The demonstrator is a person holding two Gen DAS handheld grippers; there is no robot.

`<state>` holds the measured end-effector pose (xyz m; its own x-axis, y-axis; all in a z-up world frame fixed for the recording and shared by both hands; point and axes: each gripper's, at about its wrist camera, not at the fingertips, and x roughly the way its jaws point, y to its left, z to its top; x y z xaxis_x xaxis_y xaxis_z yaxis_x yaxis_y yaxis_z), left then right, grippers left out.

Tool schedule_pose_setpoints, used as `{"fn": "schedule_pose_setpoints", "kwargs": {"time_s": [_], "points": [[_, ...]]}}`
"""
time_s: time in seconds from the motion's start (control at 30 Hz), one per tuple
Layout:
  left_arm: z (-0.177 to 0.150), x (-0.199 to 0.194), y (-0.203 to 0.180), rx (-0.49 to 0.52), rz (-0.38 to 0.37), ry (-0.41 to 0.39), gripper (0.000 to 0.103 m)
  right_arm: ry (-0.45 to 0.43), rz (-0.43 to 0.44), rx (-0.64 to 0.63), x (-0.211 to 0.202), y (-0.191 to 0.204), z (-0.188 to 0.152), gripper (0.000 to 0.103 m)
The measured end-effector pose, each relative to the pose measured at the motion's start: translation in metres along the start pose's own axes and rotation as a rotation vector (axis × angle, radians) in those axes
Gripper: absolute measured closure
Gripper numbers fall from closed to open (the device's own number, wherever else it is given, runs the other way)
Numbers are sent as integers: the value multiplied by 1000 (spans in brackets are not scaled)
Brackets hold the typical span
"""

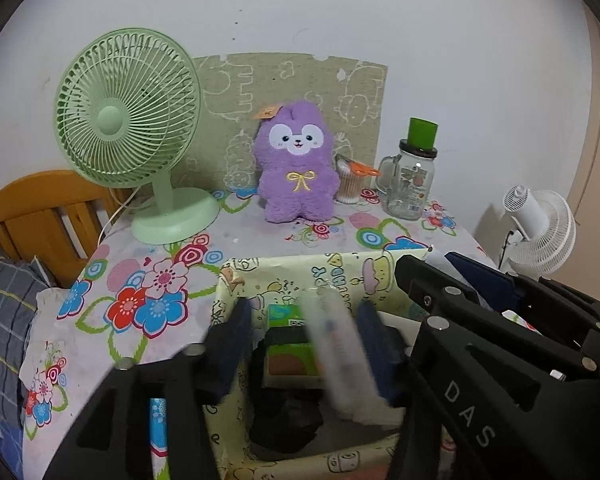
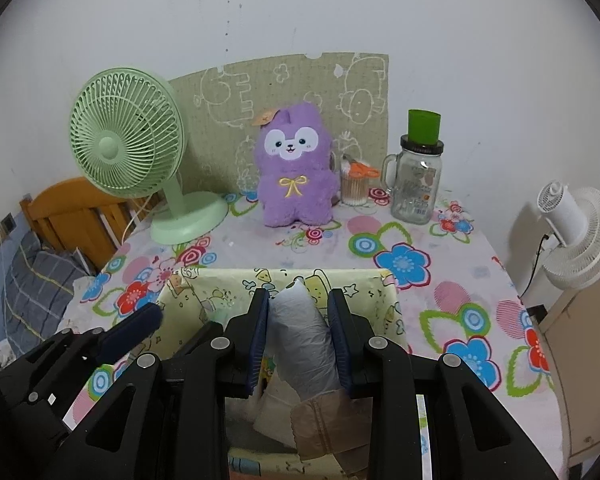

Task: Organize soft objects
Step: 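Open both grippers to drop the straw packet and towel into the box, then withdraw both grippers toward the grey sock and pink packet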

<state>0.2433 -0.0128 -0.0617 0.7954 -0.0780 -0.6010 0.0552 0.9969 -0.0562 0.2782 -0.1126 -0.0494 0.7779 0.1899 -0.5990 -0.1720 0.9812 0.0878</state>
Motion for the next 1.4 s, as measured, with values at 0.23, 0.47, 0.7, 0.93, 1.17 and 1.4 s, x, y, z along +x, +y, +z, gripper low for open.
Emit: {"fn": "schedule_pose_setpoints", "kwargs": {"time_s": [0.23, 0.47, 0.7, 0.93, 1.17, 1.4], "points": [[-3, 3, 5, 3, 7, 31, 28, 12, 19, -15, 8, 6, -2, 40], [-5, -2, 5, 3, 28, 27, 13, -21, -12, -24, 2, 9, -4, 16], [-6, -15, -2, 21, 34, 20, 4, -22, -19, 0, -12, 4, -7, 9], [-7, -42, -11, 24, 22, -9, 4, -47, -31, 0, -43, 3, -10, 8], [-10, -73, -22, 34, 14, -47, 4, -95, -45, 0, -79, 0, -14, 3], [-19, -100, -32, 44, 8, -75, 4, -121, -49, -4, -110, -3, -24, 2]]}}
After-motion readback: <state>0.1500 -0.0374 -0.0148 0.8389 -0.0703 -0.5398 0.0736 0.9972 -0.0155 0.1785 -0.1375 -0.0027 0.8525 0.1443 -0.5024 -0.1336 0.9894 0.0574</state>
